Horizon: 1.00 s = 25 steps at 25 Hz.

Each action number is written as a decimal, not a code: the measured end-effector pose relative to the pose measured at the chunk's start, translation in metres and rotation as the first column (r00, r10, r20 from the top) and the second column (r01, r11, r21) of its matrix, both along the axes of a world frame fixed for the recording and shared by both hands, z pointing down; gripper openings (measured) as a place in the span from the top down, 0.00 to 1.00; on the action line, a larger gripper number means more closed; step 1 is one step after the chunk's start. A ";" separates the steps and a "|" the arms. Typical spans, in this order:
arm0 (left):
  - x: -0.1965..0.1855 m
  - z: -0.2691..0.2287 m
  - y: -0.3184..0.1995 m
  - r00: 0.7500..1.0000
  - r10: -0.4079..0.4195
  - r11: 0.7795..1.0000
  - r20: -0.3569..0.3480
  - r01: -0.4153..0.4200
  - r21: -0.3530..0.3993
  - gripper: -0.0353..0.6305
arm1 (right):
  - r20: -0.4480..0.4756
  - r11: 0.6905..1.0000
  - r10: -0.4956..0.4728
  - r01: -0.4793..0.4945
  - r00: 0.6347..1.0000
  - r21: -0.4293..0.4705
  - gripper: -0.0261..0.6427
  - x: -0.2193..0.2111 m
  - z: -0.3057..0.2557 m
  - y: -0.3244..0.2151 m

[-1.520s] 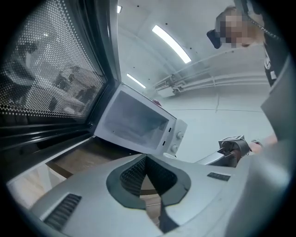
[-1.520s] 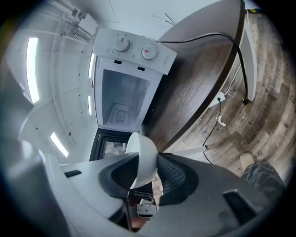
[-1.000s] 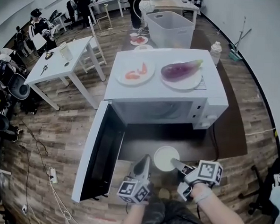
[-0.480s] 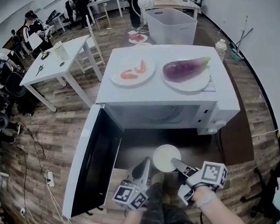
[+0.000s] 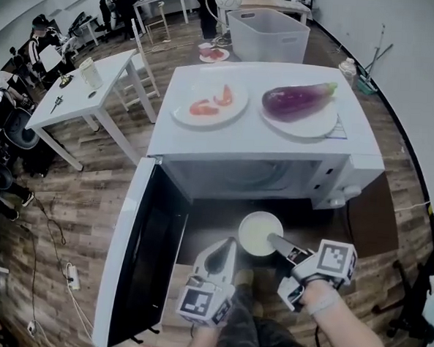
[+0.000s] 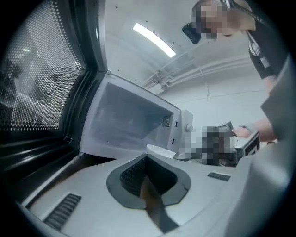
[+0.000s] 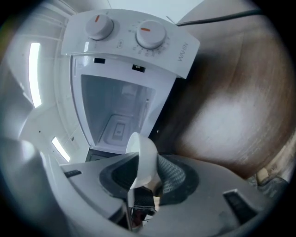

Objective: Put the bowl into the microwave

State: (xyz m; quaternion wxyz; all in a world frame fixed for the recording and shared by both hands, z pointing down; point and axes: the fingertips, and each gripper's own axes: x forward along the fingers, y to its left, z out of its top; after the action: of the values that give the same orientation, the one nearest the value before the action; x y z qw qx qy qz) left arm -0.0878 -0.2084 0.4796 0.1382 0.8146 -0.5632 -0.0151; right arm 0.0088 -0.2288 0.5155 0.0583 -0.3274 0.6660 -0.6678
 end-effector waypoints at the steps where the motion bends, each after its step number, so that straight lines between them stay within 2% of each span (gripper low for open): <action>1: 0.002 0.001 0.000 1.000 0.008 1.000 0.025 -0.008 -0.006 0.95 | -0.003 1.000 0.003 -0.003 1.000 0.003 0.78 -0.001 -0.001 -0.003; 4: 0.009 0.004 -0.003 0.995 0.028 0.999 0.100 -0.025 -0.025 0.95 | -0.016 1.000 0.012 -0.011 1.000 0.016 0.78 -0.003 -0.006 -0.015; 7: 0.015 0.005 -0.005 0.991 0.044 0.999 0.127 -0.041 -0.030 0.95 | -0.028 0.999 0.013 -0.012 1.000 0.037 0.78 -0.008 -0.012 -0.025; 18: 0.007 0.006 -0.028 0.997 0.033 0.999 0.066 -0.030 -0.042 0.95 | -0.018 0.998 0.039 -0.038 0.999 0.050 0.78 -0.028 -0.024 -0.053; 25: 0.001 0.006 -0.038 0.997 0.033 0.999 0.074 -0.031 -0.023 0.95 | -0.034 0.997 0.054 -0.052 0.998 0.054 0.78 -0.039 -0.027 -0.065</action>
State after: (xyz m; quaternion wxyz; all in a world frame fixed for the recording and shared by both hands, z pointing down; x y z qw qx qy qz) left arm -0.0869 -0.2460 0.4858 0.1263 0.8218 -0.5550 0.0238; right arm -0.0301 -0.2941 0.4888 0.0732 -0.3551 0.6755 -0.6421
